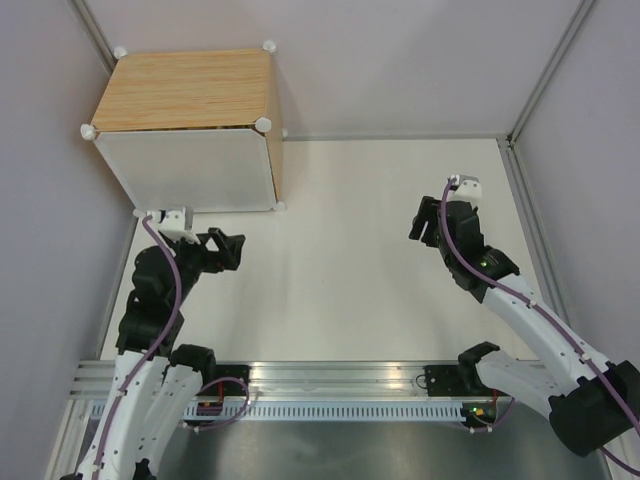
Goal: Place and organize the shoes in the shoe cabinet
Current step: Reset both arms
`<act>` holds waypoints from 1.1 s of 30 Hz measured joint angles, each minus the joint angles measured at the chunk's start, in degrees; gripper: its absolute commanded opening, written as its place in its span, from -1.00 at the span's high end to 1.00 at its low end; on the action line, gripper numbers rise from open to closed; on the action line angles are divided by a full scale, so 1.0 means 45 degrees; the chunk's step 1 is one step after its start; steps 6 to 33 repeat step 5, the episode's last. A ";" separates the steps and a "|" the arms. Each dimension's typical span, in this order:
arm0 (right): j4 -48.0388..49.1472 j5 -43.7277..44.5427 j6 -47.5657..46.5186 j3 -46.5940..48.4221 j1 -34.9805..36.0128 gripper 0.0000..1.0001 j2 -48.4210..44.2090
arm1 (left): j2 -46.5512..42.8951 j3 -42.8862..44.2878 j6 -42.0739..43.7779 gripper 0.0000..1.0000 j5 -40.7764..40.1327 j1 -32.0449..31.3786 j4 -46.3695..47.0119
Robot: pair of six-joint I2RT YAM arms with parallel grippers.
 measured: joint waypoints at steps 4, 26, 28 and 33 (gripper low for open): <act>0.0019 -0.0359 -0.0010 0.0000 0.0000 -0.49 0.0087 | 0.0146 0.0000 0.0000 -0.86 -0.0151 0.0000 -0.0005; 0.0019 -0.0447 0.0000 0.0000 0.0000 -0.55 0.0165 | 0.0180 0.0000 0.0000 -0.86 -0.0257 0.0000 -0.0010; 0.0019 -0.0447 0.0000 0.0000 0.0000 -0.55 0.0165 | 0.0180 0.0000 0.0000 -0.86 -0.0257 0.0000 -0.0010; 0.0019 -0.0447 0.0000 0.0000 0.0000 -0.55 0.0165 | 0.0180 0.0000 0.0000 -0.86 -0.0257 0.0000 -0.0010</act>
